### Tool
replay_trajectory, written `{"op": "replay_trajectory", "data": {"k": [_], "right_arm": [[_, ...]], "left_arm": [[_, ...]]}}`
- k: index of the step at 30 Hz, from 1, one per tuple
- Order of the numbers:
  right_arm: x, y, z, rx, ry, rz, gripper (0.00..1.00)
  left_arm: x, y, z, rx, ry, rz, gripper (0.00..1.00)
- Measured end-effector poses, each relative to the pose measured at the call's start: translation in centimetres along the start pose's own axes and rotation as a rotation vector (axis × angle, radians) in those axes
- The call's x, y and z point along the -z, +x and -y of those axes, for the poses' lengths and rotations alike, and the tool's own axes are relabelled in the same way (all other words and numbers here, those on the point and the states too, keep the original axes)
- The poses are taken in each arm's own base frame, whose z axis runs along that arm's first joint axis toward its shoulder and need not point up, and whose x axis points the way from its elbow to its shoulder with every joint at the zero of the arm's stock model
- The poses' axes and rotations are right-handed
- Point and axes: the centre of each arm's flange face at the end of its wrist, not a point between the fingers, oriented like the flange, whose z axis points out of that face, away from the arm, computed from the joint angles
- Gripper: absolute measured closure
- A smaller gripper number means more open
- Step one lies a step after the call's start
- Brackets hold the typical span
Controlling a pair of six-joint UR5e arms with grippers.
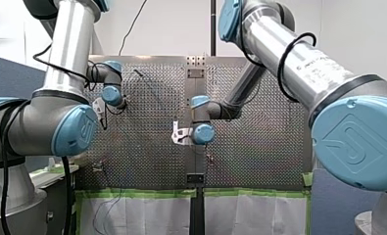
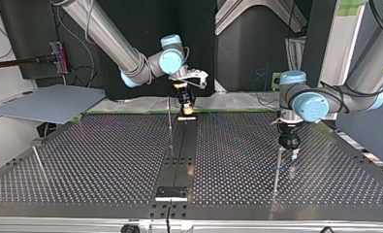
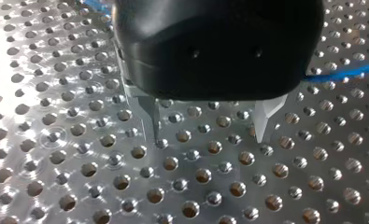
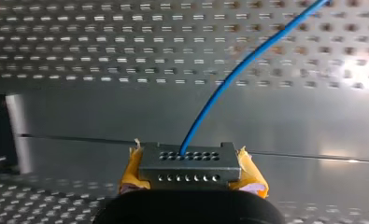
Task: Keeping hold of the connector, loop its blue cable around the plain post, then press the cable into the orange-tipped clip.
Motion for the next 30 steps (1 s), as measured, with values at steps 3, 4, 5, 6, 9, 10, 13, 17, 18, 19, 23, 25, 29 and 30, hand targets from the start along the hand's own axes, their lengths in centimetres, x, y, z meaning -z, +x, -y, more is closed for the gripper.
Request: {"op": "replay_trajectory", "data": {"k": [3,4,5,6,9,10,13,17,18,19,23,25,29,30], "right_arm": [[0.0,-2.1,0.3,0.004,-0.014,0.016,1.00],[-0.1,-2.9,0.4,0.004,-0.021,0.020,1.00],[-0.1,-3.5,0.4,0.003,-0.026,0.023,1.00],[-0.1,-4.1,0.4,0.002,-0.032,0.025,1.00],[-0.3,-6.0,0.5,-0.004,-0.047,0.029,1.00],[-0.3,-6.9,0.6,-0.006,-0.051,0.031,1.00],[-0.3,-9.1,0.7,-0.012,-0.062,0.037,1.00],[-0.2,-11.9,0.8,-0.020,-0.081,0.048,1.00],[-0.1,-12.5,0.8,-0.023,-0.084,0.049,1.00],[-0.1,-13.3,0.9,-0.026,-0.088,0.052,1.00],[0.2,-15.9,0.8,-0.028,-0.095,0.074,1.00],[0.4,-17.3,0.7,-0.028,-0.100,0.088,1.00],[1.4,-20.6,-0.3,-0.048,-0.134,0.113,1.00],[1.6,-21.4,-0.6,-0.055,-0.142,0.119,1.00]], "left_arm": [[0.0,0.2,0.0,0.003,0.003,-0.005,0.00],[0.0,0.2,0.0,0.004,0.003,-0.005,0.00],[0.0,0.2,0.0,0.004,0.004,-0.006,0.00],[0.0,0.2,0.0,0.004,0.004,-0.006,0.00],[0.0,0.3,0.1,0.005,0.006,-0.006,0.00],[0.0,0.3,0.1,0.005,0.005,-0.006,0.00],[0.0,0.3,0.1,0.005,0.005,-0.006,0.00],[0.0,0.3,0.1,0.006,0.006,-0.005,0.00],[0.0,0.2,0.1,0.006,0.007,-0.005,0.00],[-0.1,0.2,0.1,0.007,0.007,-0.005,0.00],[-0.1,0.3,0.1,0.007,0.008,-0.004,0.00],[-0.1,0.2,0.1,0.007,0.008,-0.004,0.00],[-0.1,0.2,0.1,0.008,0.008,-0.004,0.00],[-0.1,0.2,0.1,0.008,0.008,-0.004,0.00]]}}
